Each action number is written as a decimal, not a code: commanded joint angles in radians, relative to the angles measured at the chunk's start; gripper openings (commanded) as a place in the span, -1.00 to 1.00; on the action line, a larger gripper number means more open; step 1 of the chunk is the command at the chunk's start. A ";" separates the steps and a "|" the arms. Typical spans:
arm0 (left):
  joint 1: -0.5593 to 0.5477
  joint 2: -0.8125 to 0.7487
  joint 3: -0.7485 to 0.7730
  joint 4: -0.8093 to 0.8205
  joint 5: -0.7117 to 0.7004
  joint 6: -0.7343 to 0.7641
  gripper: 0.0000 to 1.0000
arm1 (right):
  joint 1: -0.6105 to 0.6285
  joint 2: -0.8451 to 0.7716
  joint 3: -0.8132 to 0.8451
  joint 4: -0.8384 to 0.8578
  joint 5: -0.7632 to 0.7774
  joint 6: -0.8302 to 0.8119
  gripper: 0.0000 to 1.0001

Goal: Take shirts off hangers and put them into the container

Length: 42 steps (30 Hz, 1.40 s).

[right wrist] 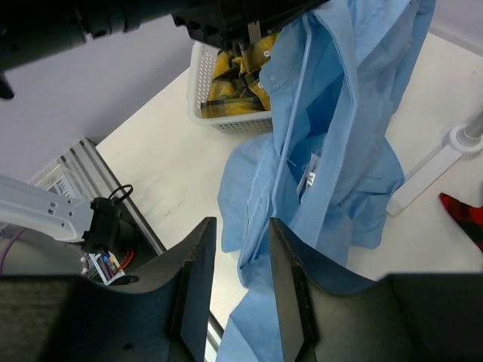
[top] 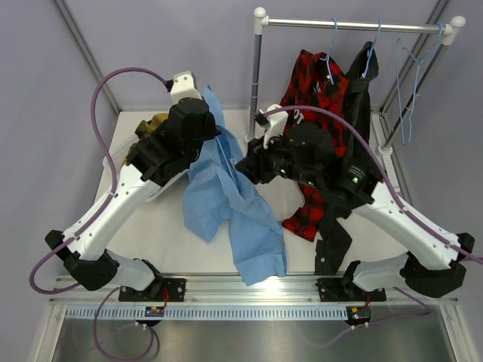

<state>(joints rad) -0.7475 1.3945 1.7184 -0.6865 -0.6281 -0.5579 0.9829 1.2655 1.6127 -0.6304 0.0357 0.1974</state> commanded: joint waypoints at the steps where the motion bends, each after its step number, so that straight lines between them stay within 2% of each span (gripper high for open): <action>1: -0.015 -0.038 0.004 0.068 -0.019 -0.005 -1.00 | 0.005 0.130 0.067 -0.075 -0.005 0.010 -0.19; 13: -0.030 -0.049 0.006 0.067 -0.024 -0.005 -1.00 | 0.005 0.301 0.153 -0.043 0.056 0.063 -0.24; 18: -0.030 -0.058 -0.002 0.068 -0.025 0.001 -1.00 | 0.003 0.301 0.127 -0.020 0.125 0.082 -0.35; 22: -0.030 -0.061 -0.009 0.068 -0.028 0.009 -1.00 | 0.003 0.273 0.102 0.004 0.132 0.076 -0.59; 23: -0.030 -0.061 -0.011 0.068 -0.028 0.010 -1.00 | 0.005 0.265 0.096 0.011 0.132 0.076 -0.79; 25: -0.030 -0.063 -0.013 0.068 -0.021 0.012 -1.00 | 0.005 0.252 0.082 0.023 0.135 0.073 -1.00; 28: -0.030 -0.063 -0.011 0.073 0.004 0.018 -1.00 | 0.003 0.250 0.073 0.035 0.125 0.065 -1.00; 29: -0.030 -0.065 -0.010 0.071 0.024 0.023 -0.86 | 0.003 0.249 0.070 0.040 0.121 0.068 -1.00; 32: -0.030 -0.078 -0.005 0.071 0.051 0.052 -0.08 | 0.003 0.226 0.038 0.069 0.124 0.085 -1.00; 33: -0.030 -0.084 -0.005 0.073 0.051 0.068 0.37 | 0.005 0.221 0.029 0.072 0.125 0.086 -1.00; 35: -0.030 -0.110 -0.005 0.071 0.038 0.084 0.72 | 0.003 0.201 0.003 0.081 0.133 0.097 -1.00; 36: -0.030 -0.120 -0.005 0.073 0.034 0.102 0.97 | 0.003 0.193 -0.008 0.084 0.135 0.100 -1.00; 42: -0.030 -0.207 -0.008 0.068 0.071 0.151 0.98 | -0.007 0.156 -0.079 0.103 0.148 0.119 -1.00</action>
<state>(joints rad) -0.7750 1.2537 1.7046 -0.6773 -0.5934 -0.4511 0.9806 1.4635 1.5475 -0.5953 0.1551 0.3016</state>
